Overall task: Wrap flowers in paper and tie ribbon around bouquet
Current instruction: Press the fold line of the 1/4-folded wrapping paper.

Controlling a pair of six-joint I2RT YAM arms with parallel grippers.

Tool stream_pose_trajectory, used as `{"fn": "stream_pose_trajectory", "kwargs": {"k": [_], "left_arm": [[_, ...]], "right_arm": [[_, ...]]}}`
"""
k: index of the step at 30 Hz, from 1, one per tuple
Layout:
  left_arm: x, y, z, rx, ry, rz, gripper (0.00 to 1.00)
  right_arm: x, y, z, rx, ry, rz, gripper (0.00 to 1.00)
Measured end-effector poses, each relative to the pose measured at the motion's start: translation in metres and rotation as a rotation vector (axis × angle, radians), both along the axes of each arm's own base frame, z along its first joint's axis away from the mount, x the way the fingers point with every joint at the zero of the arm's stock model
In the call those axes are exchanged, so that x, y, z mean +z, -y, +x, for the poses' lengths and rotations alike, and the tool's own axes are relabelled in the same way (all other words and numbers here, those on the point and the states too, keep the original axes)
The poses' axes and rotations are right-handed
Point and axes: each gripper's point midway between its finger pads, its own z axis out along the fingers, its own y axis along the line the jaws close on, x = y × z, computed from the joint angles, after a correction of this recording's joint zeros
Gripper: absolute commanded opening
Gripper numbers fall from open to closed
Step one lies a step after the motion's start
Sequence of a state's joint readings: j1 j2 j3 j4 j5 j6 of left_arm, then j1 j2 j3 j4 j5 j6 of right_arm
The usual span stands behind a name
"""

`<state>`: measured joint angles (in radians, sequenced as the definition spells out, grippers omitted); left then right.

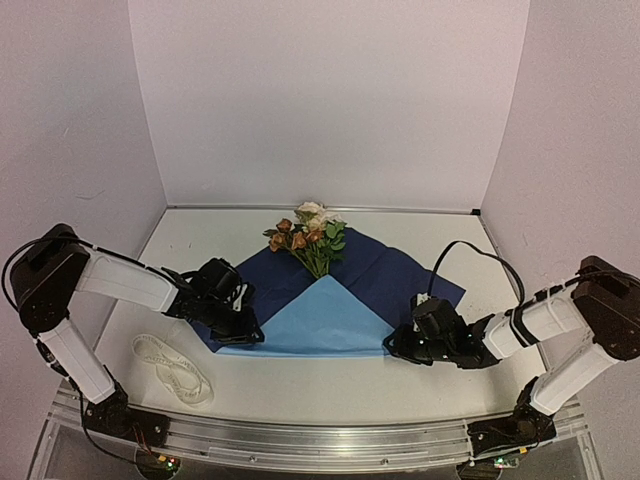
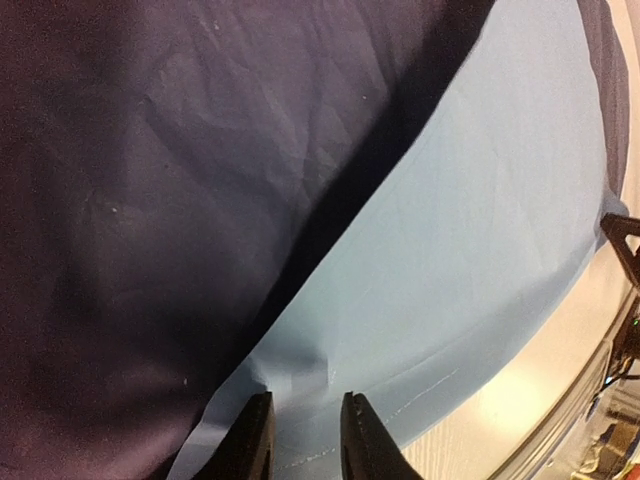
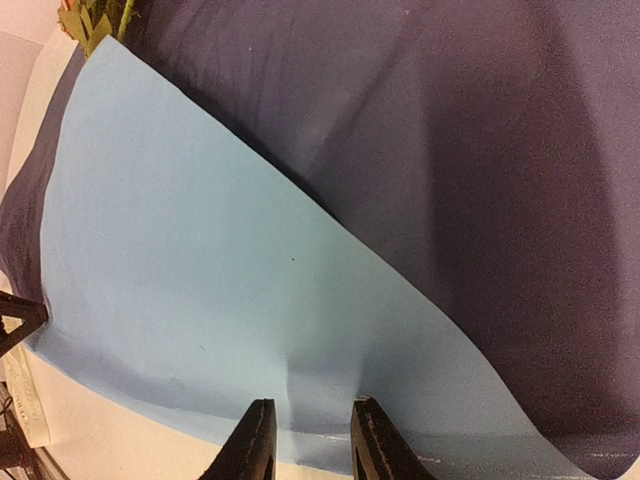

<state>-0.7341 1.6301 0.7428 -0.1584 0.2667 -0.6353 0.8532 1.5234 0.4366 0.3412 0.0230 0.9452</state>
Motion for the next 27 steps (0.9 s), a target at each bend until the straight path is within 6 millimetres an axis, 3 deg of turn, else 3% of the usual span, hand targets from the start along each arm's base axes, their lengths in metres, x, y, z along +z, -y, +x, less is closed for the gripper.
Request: {"fn": "stream_pose_trajectory", "kwargs": {"k": [3,5,8,11,14,17,21,27], "left_arm": [[0.015,0.01,0.005,-0.036,0.056,0.059,0.42],[0.034,0.029,0.005,-0.087,0.116,0.076,0.42],[0.071,0.076,0.0,-0.197,0.224,0.024,0.38],[0.088,0.118,-0.014,-0.302,0.286,-0.022,0.31],[0.074,0.145,-0.031,-0.386,0.285,-0.02,0.3],[0.04,0.151,-0.048,-0.437,0.238,0.029,0.28],[0.005,0.137,-0.051,-0.424,0.197,0.11,0.28],[-0.001,0.111,-0.04,-0.31,0.204,0.123,0.28]], "right_arm": [[0.0,0.0,0.0,-0.007,0.0,0.005,0.24],[0.0,0.001,0.0,-0.013,-0.001,0.007,0.23],[-0.001,0.001,0.0,-0.021,-0.005,0.01,0.19],[-0.002,0.003,0.001,-0.034,-0.009,0.012,0.17],[-0.002,0.003,0.002,-0.046,-0.012,0.017,0.17],[-0.002,0.003,0.002,-0.052,-0.016,0.021,0.17],[-0.002,0.004,0.002,-0.056,-0.017,0.022,0.17],[-0.003,0.005,0.002,-0.061,-0.013,0.027,0.17]]}}
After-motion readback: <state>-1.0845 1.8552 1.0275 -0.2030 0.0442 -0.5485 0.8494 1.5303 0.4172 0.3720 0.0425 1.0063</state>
